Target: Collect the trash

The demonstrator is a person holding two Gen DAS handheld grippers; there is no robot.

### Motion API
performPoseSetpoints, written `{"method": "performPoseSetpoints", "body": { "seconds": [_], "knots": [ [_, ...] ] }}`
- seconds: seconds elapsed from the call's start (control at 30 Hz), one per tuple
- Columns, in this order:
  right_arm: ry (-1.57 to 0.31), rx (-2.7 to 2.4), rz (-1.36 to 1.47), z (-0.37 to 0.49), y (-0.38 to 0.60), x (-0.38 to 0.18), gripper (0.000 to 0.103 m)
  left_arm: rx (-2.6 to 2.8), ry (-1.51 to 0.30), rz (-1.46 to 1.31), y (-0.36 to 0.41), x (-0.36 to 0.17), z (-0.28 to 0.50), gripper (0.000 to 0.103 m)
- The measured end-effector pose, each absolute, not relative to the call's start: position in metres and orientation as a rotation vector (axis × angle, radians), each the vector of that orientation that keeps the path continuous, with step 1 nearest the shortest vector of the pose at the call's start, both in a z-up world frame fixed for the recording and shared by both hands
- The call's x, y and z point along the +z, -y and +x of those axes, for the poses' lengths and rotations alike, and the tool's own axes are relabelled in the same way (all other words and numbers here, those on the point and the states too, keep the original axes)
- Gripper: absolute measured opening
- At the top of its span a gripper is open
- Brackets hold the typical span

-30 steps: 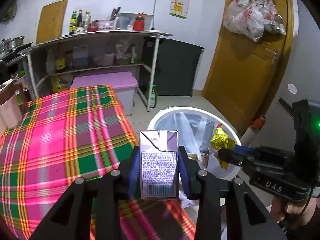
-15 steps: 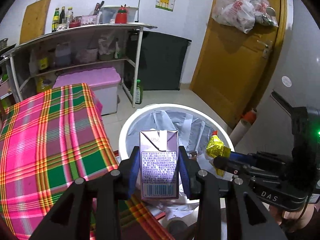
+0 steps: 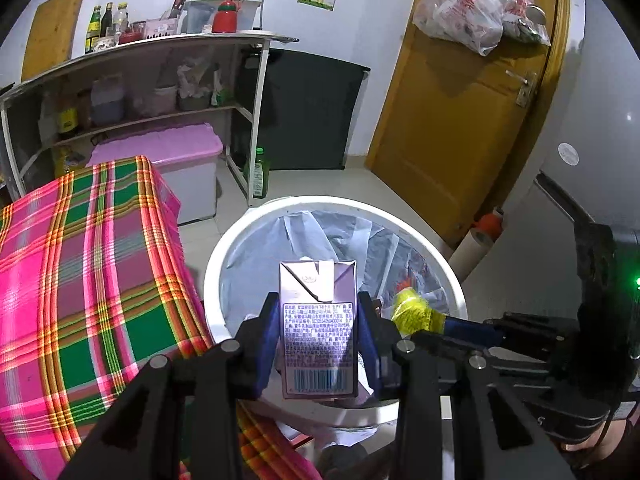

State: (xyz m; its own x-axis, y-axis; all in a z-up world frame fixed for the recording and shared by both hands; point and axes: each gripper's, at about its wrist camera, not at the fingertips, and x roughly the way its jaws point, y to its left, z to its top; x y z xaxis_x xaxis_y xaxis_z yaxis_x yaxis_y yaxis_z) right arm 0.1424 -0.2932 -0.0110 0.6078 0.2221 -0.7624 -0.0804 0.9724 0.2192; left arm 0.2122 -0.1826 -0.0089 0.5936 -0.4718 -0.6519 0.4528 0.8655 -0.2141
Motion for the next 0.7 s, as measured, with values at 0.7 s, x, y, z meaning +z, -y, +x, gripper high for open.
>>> {"method": "performPoseSetpoints", "body": {
  "seconds": [0.7],
  "knots": [
    [-0.835, 0.178, 0.17, 0.117, 0.284, 0.007, 0.041, -0.49, -0.732, -0.054, 0.154, 0.0, 0.185, 0.044]
  ]
}}
